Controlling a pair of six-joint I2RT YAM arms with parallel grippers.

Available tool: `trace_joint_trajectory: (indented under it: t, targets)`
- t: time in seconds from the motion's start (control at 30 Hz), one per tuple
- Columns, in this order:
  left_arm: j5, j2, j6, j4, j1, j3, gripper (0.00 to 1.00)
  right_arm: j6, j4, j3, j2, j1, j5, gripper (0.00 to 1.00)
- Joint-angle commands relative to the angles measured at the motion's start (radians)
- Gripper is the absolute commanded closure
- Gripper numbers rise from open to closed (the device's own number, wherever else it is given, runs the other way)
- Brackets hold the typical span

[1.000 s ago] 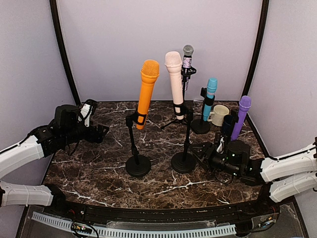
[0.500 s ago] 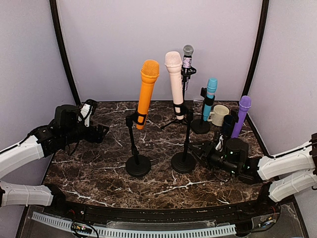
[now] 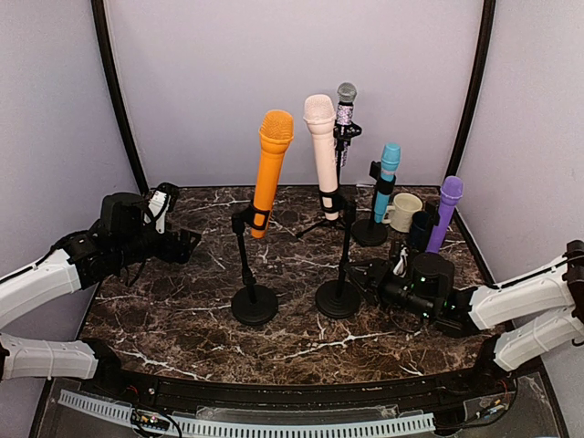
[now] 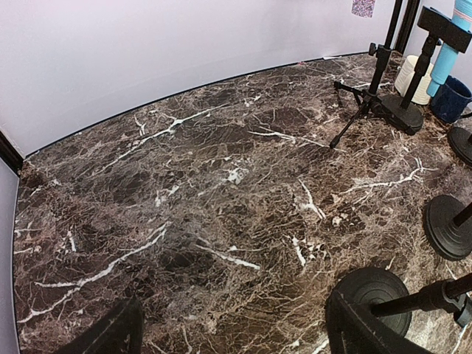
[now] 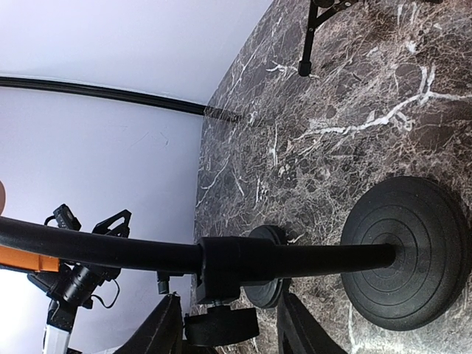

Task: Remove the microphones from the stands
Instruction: Unscrew the knob on the stand of the microphone stand.

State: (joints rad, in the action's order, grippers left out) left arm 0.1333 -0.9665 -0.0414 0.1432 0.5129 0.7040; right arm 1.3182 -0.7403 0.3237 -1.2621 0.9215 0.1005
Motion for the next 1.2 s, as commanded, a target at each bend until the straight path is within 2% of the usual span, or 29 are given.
trace_joint_trajectory:
  t: [0.0, 0.6, 0.87, 1.17]
  targets:
    - [0.001, 0.014, -0.003, -0.011, -0.008, 0.006, 0.11, -0.013, -0.059, 0.025, -0.007, -0.008, -0.007, 0.58]
    - [0.0, 0.008, -0.003, -0.013, -0.008, 0.006, 0.12, -0.055, -0.015, 0.033, -0.008, -0.012, 0.001, 0.83]
    - [0.0, 0.008, -0.002, -0.013, -0.008, 0.006, 0.11, -0.164, 0.151, 0.086, 0.026, -0.011, 0.03, 0.93]
    - [0.002, 0.009, -0.002, -0.011, -0.008, 0.006, 0.11, -0.247, 0.297, 0.11, 0.067, -0.011, 0.063, 0.96]
